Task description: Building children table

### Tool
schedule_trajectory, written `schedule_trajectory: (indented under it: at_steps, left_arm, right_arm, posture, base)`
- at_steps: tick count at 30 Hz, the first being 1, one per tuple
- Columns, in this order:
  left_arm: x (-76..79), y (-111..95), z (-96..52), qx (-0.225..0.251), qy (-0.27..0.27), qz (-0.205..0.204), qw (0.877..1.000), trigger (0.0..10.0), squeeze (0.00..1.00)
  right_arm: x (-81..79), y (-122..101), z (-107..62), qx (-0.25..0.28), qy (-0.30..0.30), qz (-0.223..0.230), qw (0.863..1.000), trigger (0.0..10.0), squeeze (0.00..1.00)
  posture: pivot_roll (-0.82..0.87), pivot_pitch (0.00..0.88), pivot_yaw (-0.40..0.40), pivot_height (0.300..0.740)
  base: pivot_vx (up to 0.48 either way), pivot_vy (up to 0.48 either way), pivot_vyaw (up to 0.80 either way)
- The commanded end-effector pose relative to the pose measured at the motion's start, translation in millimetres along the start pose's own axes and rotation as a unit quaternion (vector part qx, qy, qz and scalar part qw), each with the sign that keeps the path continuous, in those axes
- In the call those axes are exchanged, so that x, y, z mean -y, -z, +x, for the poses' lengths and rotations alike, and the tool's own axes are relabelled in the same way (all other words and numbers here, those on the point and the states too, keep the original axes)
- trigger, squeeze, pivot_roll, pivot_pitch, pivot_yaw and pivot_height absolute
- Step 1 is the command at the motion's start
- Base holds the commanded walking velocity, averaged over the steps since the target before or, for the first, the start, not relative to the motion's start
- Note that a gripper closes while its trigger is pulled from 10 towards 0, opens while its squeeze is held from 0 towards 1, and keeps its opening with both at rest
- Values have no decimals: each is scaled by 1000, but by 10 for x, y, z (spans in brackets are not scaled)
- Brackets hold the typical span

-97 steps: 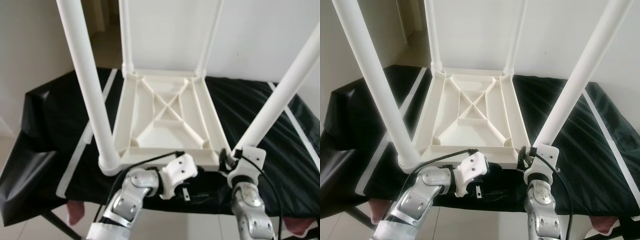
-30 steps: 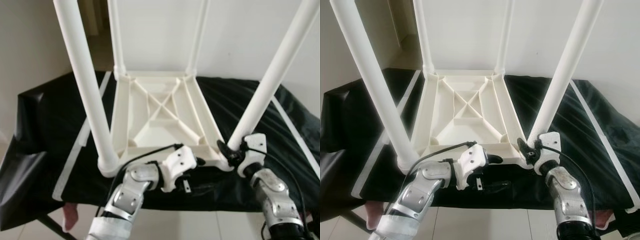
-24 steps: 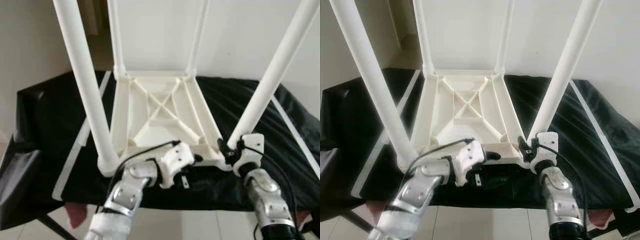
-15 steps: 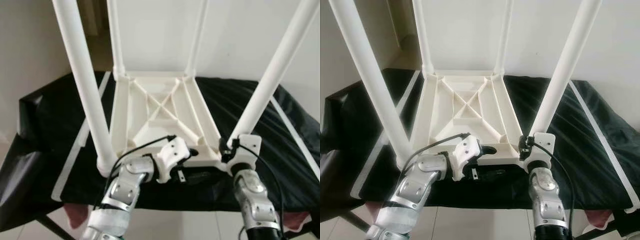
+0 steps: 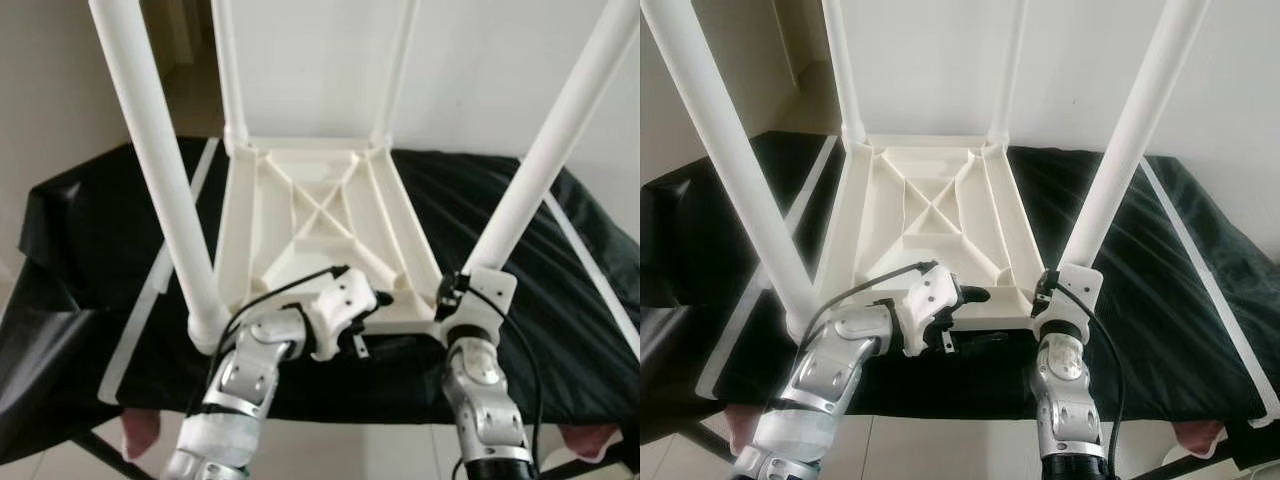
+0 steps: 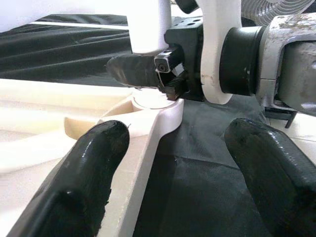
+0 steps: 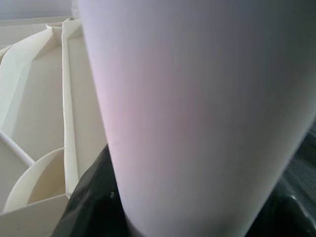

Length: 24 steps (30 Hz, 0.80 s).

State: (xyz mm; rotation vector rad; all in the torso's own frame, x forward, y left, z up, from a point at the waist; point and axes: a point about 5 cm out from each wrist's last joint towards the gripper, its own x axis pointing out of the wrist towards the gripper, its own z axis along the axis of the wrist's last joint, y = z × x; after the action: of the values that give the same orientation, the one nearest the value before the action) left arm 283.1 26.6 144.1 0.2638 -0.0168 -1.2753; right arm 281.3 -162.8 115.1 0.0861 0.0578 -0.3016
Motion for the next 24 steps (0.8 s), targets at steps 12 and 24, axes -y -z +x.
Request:
schedule_trajectory:
  at_steps: [12,24]
  left_arm:
    - [-134,7,3,-1,-133,5,991,10000,0]
    - [-94,8,20,-2,-119,10,993,10000,0]
  right_arm:
    - [-71,54,-59,-20,-37,37,998,10000,1000]
    - [100,74,-121,-2,-77,9,997,10000,0]
  posture:
    - [0,0,-44,740]
    - [-7,0,-42,740]
  base:
    - [0,0,0]
    - [0,0,0]
